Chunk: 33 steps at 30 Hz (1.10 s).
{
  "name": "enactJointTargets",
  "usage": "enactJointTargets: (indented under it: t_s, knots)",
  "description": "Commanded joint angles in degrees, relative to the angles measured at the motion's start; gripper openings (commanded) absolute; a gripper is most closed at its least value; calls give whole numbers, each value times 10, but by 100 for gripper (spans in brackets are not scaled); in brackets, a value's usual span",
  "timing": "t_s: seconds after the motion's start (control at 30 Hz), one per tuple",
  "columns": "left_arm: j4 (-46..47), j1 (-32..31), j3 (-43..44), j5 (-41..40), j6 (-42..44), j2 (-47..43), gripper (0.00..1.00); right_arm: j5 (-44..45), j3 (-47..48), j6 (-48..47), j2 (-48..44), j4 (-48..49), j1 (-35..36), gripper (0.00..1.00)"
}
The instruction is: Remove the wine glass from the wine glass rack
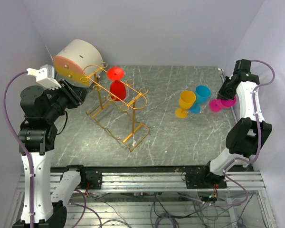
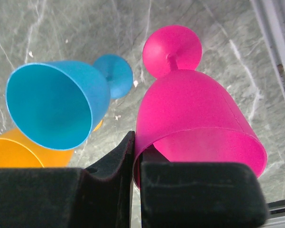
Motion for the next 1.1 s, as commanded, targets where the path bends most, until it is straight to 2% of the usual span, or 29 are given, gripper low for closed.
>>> enactJointTargets:
  t_s: [0.0, 0.47, 0.8, 0.93, 1.07]
  knots:
    - [15, -5, 10, 11, 7, -5, 41, 2, -16, -20, 11, 16, 24, 0]
    - [11, -5, 18, 14, 5, -1, 44, 25, -12, -25, 43, 7, 45, 1]
    - [-2, -6, 58, 15, 5, 29, 50, 37, 16, -21, 34, -3, 59, 25]
    - [-10, -6, 83, 19, -2, 51, 53, 54, 37, -13, 7, -12, 60, 28]
    - [-4, -6, 111, 58, -26, 84, 54, 80, 67, -1, -40, -18, 62, 31]
